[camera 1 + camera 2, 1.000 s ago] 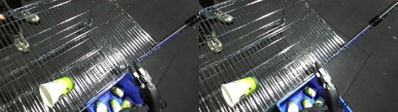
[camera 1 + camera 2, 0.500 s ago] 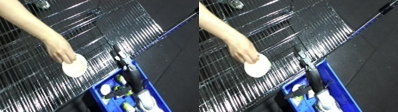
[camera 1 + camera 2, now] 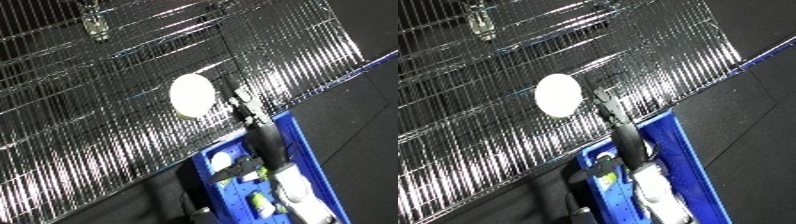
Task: Pick up the object and place it into the box
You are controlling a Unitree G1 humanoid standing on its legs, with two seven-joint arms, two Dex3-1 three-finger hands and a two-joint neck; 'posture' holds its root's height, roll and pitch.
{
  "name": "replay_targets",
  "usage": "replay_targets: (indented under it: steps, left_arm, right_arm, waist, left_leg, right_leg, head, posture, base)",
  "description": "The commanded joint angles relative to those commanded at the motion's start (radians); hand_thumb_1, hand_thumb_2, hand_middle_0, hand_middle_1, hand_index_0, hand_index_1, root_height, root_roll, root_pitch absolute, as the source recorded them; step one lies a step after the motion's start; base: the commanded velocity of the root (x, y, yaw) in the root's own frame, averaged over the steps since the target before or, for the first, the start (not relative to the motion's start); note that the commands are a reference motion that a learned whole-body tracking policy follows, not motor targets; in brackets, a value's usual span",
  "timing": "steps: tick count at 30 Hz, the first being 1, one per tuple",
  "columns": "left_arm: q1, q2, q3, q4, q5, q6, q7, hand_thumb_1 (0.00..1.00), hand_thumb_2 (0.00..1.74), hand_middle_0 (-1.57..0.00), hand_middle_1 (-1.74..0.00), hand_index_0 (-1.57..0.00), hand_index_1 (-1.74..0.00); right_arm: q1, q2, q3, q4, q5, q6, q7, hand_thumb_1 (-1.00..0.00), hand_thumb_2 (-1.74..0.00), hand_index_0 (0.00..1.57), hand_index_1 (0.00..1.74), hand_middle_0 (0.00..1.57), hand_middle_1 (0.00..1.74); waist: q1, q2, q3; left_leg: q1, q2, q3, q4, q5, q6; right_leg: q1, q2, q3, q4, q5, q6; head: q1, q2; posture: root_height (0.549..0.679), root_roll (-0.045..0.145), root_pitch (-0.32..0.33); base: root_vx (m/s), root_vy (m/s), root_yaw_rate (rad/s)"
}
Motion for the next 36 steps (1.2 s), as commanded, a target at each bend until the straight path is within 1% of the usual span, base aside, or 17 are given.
replay_targets:
  steps: [5,7,13,18,26,36]
  left_arm:
    - [0.017,0.005,0.005,-0.01,0.004,0.011,-0.004,1.0,1.74,-1.57,-1.74,-1.57,-1.74]
    - [0.021,0.006,0.008,-0.013,0.007,0.017,-0.005,1.0,1.74,-1.57,-1.74,-1.57,-1.74]
    - [0.029,0.014,0.012,-0.021,0.005,0.025,-0.002,1.0,1.74,-1.57,-1.74,-1.57,-1.74]
    - [0.031,0.02,0.01,-0.024,0.0,0.029,0.0,1.0,1.74,-1.57,-1.74,-1.57,-1.74]
    - [0.028,0.031,-0.008,-0.024,-0.005,0.032,0.002,1.0,1.74,-1.57,-1.74,-1.57,-1.74]
    - [0.006,0.04,-0.031,-0.018,-0.011,0.03,0.021,1.0,1.74,-1.57,-1.74,-1.57,-1.74]
  right_arm:
    - [0.011,0.002,-0.005,0.007,0.002,-0.007,-0.007,0.0,0.0,0.0,0.0,0.0,0.0]
    - [0.012,0.002,-0.009,0.011,-0.005,-0.013,-0.019,0.0,0.0,0.0,0.0,0.0,0.0]
    - [0.001,0.011,-0.024,0.032,-0.017,-0.042,-0.098,0.0,0.0,0.0,0.0,0.0,0.0]
    - [-0.011,0.02,-0.028,0.056,-0.019,-0.055,-0.131,0.0,0.0,0.0,0.0,0.0,0.0]
    - [-0.052,0.009,-0.015,0.12,-0.008,-0.06,-0.153,0.0,0.0,0.0,0.0,0.0,0.0]
    - [-0.125,-0.003,0.012,0.206,0.033,-0.057,-0.146,0.0,0.0,0.0,0.0,0.0,0.0]
  waist:
    - [0.006,-0.001,-0.002]
    - [0.008,-0.001,-0.001]
    - [0.011,0.005,0.009]
    - [0.014,0.011,0.014]
    - [0.024,0.021,0.015]
    - [0.034,0.033,0.015]
  left_leg:
    - [0.005,0.002,0.0,0.008,-0.007,0.0042]
    - [0.004,0.002,0.0,0.014,-0.01,0.0059]
    - [-0.015,0.001,0.002,0.047,-0.02,0.0117]
    - [-0.036,0.002,0.004,0.071,-0.028,0.0169]
    - [-0.081,-0.004,0.003,0.112,-0.037,0.0186]
    - [-0.122,-0.008,0.002,0.153,-0.051,0.0215]
  right_leg:
    - [0.003,-0.0052,-0.004,0.009,-0.003,0.0015]
    - [0.001,-0.007,-0.005,0.015,-0.003,0.0013]
    - [-0.021,-0.0082,-0.007,0.046,-0.008,-0.0017]
    - [-0.049,-0.0095,-0.009,0.075,-0.014,-0.0032]
    - [-0.094,-0.0095,-0.012,0.112,-0.018,-0.0062]
    - [-0.139,-0.0132,-0.018,0.152,-0.028,-0.0105]
  head:
    - [-0.002,-0.005]
    - [-0.002,-0.006]
    - [-0.005,0.02]
    - [0.0,0.032]
    - [0.018,0.04]
    - [0.031,0.06]
  posture:
    - [0.63,0.065,0.013]
    - [0.629,0.064,0.01]
    - [0.624,0.062,0.006]
    - [0.619,0.061,0.009]
    - [0.612,0.06,0.02]
    - [0.605,0.061,0.033]
  base:
    - [0.053,-0.002,0.042]
    - [0.05,-0.003,0.043]
    - [0.032,-0.001,0.028]
    - [0.019,0.004,0.023]
    - [0.017,-0.004,0.052]
    - [0.022,0.003,0.041]
